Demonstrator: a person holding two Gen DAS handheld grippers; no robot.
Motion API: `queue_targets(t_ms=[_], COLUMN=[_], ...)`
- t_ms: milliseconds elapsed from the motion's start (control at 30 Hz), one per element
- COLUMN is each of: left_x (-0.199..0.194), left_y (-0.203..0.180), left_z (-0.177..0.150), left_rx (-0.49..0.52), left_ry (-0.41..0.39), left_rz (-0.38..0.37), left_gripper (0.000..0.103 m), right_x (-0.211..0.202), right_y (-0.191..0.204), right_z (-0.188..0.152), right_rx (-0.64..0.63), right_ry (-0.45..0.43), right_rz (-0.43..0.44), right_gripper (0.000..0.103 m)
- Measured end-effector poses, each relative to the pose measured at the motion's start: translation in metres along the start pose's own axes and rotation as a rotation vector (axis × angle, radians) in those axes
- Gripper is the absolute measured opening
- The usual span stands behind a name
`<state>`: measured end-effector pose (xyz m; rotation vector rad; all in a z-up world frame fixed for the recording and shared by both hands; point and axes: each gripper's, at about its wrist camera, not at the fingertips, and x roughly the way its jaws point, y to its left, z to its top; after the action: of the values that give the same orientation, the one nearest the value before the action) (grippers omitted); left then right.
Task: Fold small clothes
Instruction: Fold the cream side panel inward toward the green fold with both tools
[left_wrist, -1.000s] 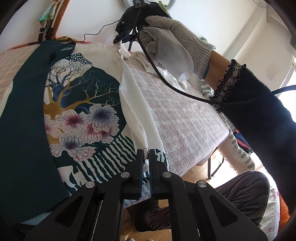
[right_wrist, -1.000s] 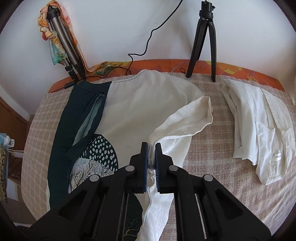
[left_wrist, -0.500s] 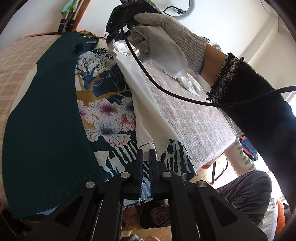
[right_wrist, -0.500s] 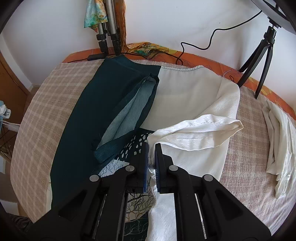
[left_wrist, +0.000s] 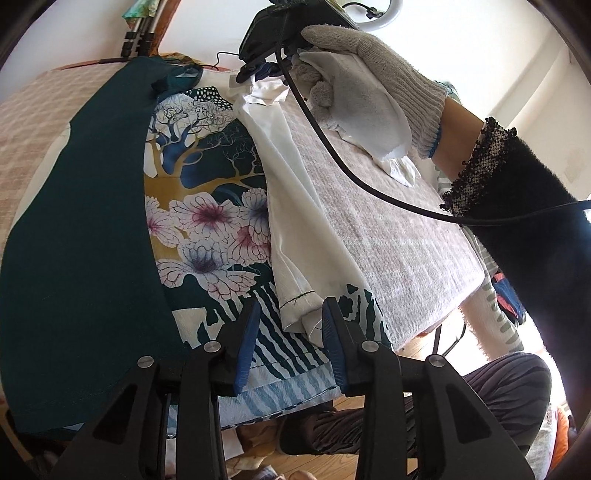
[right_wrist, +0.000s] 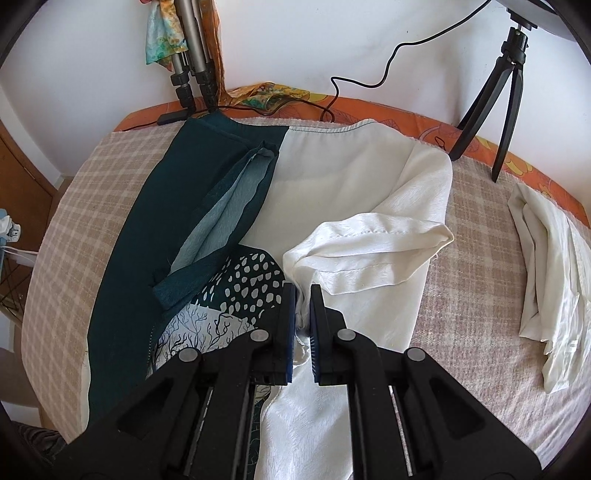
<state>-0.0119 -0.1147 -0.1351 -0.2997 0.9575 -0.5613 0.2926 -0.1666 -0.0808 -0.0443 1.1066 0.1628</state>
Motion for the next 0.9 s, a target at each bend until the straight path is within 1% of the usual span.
queue_targets(t_ms=[133,167,200,233,267,300,367,467,533,600,667,900], left_x=[0.006,0.007,0.007,0.008,0.008,0.009,0.005,-0.012,-0.022,-0.030,-0.038,-0.038], left_y=[-0.004,-0.003,-0.002,0.001,0.004,0.006,0.008,0.006,0.003,0.005,0.009,0.024], left_z=[0.003,0.004,0.005,0.007,0.008,0.008,0.008,0.005,0.002,0.000,-0.002,-0.010], left_rx=[0.032,0.024,0.009,-0.009,-0.029,-0.042,-0.044,-0.030,0.001,-0.007,-0.005,-0.030], left_ry=[-0.011,-0.013,-0.013,-0.011,-0.010,-0.006,-0.018,-0.044,-0.064,-0.075,-0.095,-0.080], left_rz=[0.023,0.016,-0.006,-0.034,-0.054,-0.067,-0.082,-0.102,-0.090,-0.088,-0.068,-0.025], left_gripper=[0.034,0.033,0.033,0.027,0.005,0.000,0.000,0.001,0.001,0.001,0.001,0.001], right_x=[0.000,-0.001,-0.002,-0.002,-0.003,-0.004,-0.008,-0.014,-0.018,-0.021,-0.022,-0.005], right_y=[0.000,0.001,0.001,0.001,0.001,0.002,0.003,0.005,0.007,0.011,0.020,0.061], right_z=[-0.001,-0.001,-0.001,-0.001,-0.001,-0.001,-0.001,0.000,0.001,0.001,0.001,-0.002], right_rx=[-0.006,-0.010,-0.013,-0.014,-0.014,-0.016,-0.026,-0.033,-0.034,-0.038,-0.054,-0.125], right_ry=[-0.001,-0.003,-0.004,-0.006,-0.007,-0.009,-0.016,-0.026,-0.034,-0.039,-0.040,-0.021], right_rz=[0.002,0.000,-0.002,-0.002,-0.002,-0.005,-0.013,-0.013,-0.002,0.009,0.025,0.047], right_gripper=[0.008,0.008,0.008,0.008,0.008,0.008,0.008,0.008,0.008,0.008,0.008,0.008])
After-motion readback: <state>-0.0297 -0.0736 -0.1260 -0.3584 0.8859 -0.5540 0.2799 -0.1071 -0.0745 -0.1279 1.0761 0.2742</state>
